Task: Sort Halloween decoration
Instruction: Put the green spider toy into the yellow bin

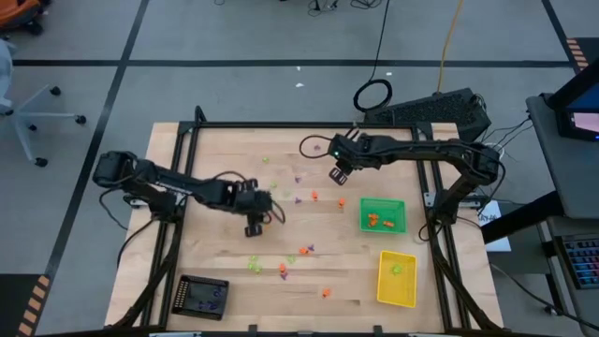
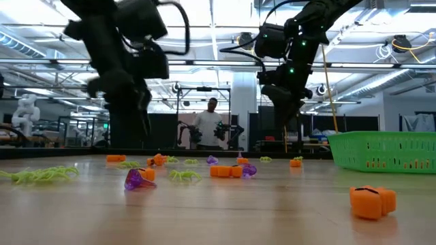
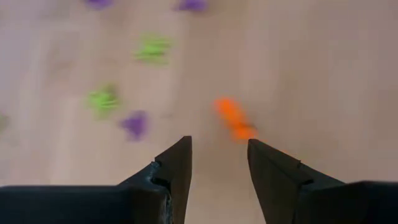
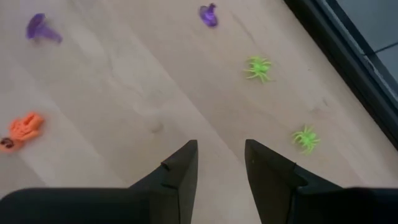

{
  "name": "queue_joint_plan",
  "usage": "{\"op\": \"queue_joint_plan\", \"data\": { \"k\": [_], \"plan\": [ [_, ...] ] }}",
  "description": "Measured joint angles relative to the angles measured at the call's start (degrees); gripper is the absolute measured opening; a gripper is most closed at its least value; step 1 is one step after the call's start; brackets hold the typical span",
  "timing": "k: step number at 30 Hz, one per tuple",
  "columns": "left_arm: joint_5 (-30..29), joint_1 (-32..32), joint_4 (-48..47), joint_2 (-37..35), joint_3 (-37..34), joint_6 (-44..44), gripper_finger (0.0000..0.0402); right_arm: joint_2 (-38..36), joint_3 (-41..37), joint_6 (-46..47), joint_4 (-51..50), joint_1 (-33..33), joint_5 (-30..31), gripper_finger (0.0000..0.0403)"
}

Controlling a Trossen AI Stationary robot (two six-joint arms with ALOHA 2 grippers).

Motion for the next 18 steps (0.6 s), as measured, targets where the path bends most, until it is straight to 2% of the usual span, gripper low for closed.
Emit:
{"op": "queue_joint_plan", "data": {
  "k": [3, 8, 12, 18],
  "plan": [
    [1.88, -4.27, -2.42, 0.07, -0.15, -2.5, 0.0158, 0.0, 0.0, -1.09, 0.45, 0.72, 0.0, 0.0118],
    [1.75, -8.74, -3.5, 0.07, -0.73, -3.84, 0.0158, 0.0, 0.0, -3.15, 2.97, 1.34, -0.02, 0.0118],
    [-0.94, -9.22, -1.25, 0.19, -2.06, -4.32, 0.0158, 0.0, 0.0, -4.02, 3.86, 1.45, -0.22, 0.0118],
    [-1.02, -7.84, 0.86, 1.36, -3.48, -5.44, 0.0158, 0.0, 0.0, -4.02, 3.45, 1.58, -0.23, 0.0118]
  ]
}}
